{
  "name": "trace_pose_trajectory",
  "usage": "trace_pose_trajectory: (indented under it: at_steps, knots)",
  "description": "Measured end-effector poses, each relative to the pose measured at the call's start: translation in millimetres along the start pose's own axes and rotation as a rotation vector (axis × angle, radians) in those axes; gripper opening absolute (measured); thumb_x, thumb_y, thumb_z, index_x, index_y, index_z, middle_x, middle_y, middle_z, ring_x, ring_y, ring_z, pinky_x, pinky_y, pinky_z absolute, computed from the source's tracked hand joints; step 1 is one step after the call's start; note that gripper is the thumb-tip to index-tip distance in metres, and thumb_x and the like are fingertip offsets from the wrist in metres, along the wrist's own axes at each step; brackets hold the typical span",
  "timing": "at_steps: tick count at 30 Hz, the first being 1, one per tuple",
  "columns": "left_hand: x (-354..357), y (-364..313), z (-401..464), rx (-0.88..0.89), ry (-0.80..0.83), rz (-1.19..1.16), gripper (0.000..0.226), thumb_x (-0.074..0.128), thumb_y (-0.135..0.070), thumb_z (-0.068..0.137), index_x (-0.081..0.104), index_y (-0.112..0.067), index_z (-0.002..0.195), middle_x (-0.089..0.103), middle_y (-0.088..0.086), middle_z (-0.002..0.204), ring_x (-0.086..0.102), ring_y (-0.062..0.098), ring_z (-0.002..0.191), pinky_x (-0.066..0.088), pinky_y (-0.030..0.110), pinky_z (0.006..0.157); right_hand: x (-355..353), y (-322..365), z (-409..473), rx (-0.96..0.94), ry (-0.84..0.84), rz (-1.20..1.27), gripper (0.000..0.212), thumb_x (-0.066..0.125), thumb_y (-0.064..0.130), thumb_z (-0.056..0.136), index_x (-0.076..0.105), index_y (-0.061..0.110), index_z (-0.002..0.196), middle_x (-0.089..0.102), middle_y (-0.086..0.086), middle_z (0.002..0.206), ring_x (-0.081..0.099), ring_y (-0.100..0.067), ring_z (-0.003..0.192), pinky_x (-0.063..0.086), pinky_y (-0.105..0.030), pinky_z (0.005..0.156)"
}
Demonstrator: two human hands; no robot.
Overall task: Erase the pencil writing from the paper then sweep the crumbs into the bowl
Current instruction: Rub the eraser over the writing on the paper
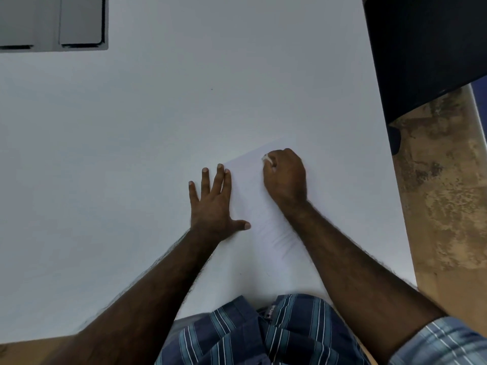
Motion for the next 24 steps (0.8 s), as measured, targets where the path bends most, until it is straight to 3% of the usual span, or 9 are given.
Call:
trace_pose_trajectory:
  at_steps: [2,7,9,14,16,21,24]
  knots:
    - [-2,-1,2,-0.016,0.012,0.012,0.146,0.066,-0.086,0.065,-0.021,-0.017,0.160,-0.031,0.000,0.166,-0.031,0.032,0.151,-0.010,0.062,0.122,6,8,-7,0.021,0.022,0.017,0.014,0.060,0.012,0.095,0.070,0.007,0.088,0.067,-0.010,0.086,0.062,-0.031,0.083,0.054,-0.045,0.076]
    - [0,2,6,-0.013,0.007,0.003,0.149,0.067,-0.088,0.061,-0.019,-0.018,0.160,-0.030,0.002,0.167,-0.029,0.032,0.152,-0.007,0.064,0.122,32,47,-56,-0.271,0.239,0.015,0.026,0.051,0.022,0.102,0.073,0.008,0.105,0.069,-0.009,0.097,0.062,-0.027,0.090,0.051,-0.039,0.085]
    - [-1,2,5,-0.017,0.016,0.001,0.151,0.067,-0.088,0.060,-0.022,-0.018,0.159,-0.032,0.001,0.166,-0.031,0.031,0.152,-0.009,0.063,0.122,26,30,-41,-0.258,0.196,-0.012,0.024,0.050,0.019,0.100,0.072,0.009,0.100,0.068,-0.010,0.093,0.063,-0.031,0.088,0.049,-0.042,0.084]
    - [-3,0,4,-0.020,0.034,-0.013,0.152,0.070,-0.086,0.061,-0.025,-0.018,0.158,-0.035,-0.001,0.164,-0.034,0.030,0.150,-0.010,0.063,0.122,-2,-11,1,-0.024,-0.015,-0.065,0.008,0.062,0.009,0.093,0.069,0.009,0.089,0.066,-0.010,0.087,0.062,-0.033,0.083,0.050,-0.042,0.078]
    - [-2,0,5,-0.021,0.034,-0.016,0.152,0.069,-0.086,0.061,-0.024,-0.018,0.158,-0.035,-0.001,0.165,-0.034,0.031,0.150,-0.008,0.063,0.122,5,4,-8,-0.090,0.020,-0.046,0.011,0.059,0.010,0.094,0.068,0.008,0.089,0.065,-0.012,0.086,0.060,-0.034,0.082,0.050,-0.044,0.079]
    - [-3,-1,4,-0.010,0.030,-0.005,0.149,0.067,-0.088,0.061,-0.020,-0.018,0.160,-0.030,0.002,0.166,-0.029,0.033,0.152,-0.005,0.064,0.123,27,43,-56,-0.454,0.207,-0.085,0.018,0.056,0.016,0.101,0.072,0.007,0.101,0.068,-0.012,0.093,0.063,-0.029,0.085,0.053,-0.044,0.082]
    - [-3,0,4,-0.023,0.040,-0.017,0.152,0.070,-0.086,0.061,-0.024,-0.019,0.159,-0.035,-0.001,0.165,-0.033,0.031,0.151,-0.008,0.063,0.122,14,13,-21,-0.362,0.102,-0.125,0.010,0.061,0.008,0.093,0.070,0.008,0.090,0.064,-0.012,0.084,0.061,-0.034,0.079,0.048,-0.045,0.077]
Point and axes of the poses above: each hand's wrist, its own z-axis towards the middle knuckle, its own x-axis out of the palm, y = z × x, the point moved 4 cm from there along z, towards the middle knuckle
